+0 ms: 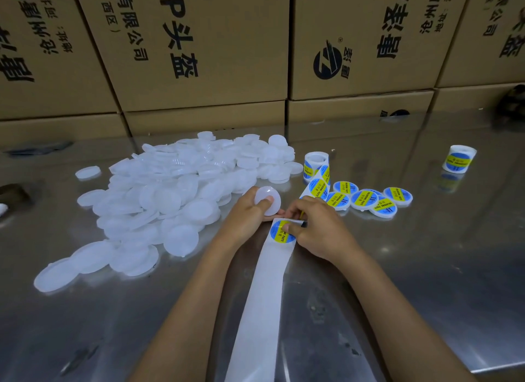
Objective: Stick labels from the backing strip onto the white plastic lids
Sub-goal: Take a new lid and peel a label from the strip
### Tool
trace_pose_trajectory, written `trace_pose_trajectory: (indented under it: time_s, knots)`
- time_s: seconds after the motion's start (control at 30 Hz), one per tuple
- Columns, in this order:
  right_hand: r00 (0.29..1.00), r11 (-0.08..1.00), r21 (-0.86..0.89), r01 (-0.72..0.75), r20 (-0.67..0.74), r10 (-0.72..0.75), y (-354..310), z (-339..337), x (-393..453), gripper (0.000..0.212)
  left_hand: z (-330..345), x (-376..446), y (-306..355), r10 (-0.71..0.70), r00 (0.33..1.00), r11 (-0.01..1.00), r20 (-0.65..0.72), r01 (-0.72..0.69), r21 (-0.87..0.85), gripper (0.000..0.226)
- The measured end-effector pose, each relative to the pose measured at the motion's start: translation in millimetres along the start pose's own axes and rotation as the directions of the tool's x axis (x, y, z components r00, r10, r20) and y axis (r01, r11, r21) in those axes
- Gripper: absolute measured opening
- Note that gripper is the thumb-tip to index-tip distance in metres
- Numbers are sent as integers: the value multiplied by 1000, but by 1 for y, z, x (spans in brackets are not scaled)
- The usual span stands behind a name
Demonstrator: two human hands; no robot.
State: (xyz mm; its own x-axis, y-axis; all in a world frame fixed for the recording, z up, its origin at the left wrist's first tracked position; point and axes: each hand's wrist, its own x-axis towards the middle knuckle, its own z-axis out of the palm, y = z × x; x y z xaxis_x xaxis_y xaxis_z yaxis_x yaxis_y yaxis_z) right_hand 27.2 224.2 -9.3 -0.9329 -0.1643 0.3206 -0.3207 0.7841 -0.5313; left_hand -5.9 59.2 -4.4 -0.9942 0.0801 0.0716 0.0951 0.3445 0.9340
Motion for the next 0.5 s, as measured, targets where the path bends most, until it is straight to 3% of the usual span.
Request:
trace_pose_trajectory:
  time_s: [0.33, 0.5]
  knots:
    - [997, 999, -44, 28, -66, -31, 7, 3, 1, 8, 1, -2, 1, 10, 1000, 998, -9, -10, 56, 29]
    - [997, 998, -67, 4, -79, -10, 9, 5, 2, 8, 7, -4, 5, 23, 999, 963, -27, -29, -270, 13]
